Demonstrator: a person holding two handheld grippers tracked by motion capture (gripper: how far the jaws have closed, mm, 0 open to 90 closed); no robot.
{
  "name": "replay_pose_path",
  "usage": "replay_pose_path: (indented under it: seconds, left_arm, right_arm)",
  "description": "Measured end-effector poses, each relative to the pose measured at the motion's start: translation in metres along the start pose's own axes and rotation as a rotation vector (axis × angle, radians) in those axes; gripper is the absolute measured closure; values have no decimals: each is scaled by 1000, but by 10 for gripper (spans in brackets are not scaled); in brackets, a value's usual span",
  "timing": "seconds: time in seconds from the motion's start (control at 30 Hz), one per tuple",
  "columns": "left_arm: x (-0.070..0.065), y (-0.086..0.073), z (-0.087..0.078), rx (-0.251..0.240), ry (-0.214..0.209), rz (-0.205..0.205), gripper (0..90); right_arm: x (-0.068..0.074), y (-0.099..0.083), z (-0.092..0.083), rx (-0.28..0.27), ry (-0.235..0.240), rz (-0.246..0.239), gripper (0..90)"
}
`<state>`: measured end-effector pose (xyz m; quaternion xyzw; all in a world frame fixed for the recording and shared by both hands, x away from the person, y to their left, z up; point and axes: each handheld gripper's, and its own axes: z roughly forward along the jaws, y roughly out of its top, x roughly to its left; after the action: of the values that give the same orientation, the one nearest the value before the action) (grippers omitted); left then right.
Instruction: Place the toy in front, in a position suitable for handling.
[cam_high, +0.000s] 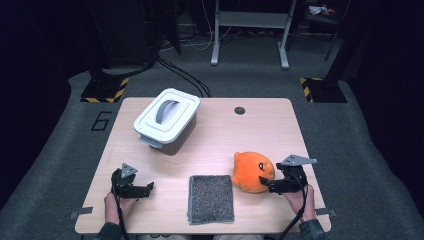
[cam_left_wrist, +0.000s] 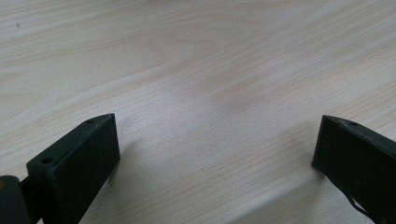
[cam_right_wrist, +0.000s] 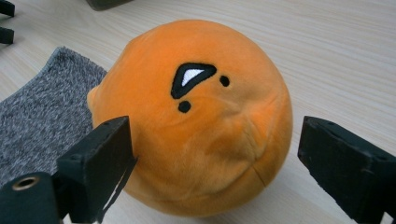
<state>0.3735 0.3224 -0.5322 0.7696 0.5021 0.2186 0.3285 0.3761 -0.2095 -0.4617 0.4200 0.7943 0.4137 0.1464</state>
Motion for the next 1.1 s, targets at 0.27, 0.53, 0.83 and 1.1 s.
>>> replay_pose_path:
  seconds: [0.27,0.53,0.83,1.1]
  left_arm:
    - [0,0,0,0,0,1,0]
    - [0,0,0,0,0,1,0]
    - [0,0,0,0,0,2,1]
    - [0,0,0,0,0,2,1]
  right_arm:
    - [-1,-1,9,15,23,26,160]
    - [-3,-8,13,41,12,51,352]
    - [-5,-9,13,42,31,68,591]
    - [-4,-9,7,-13,57,74,673]
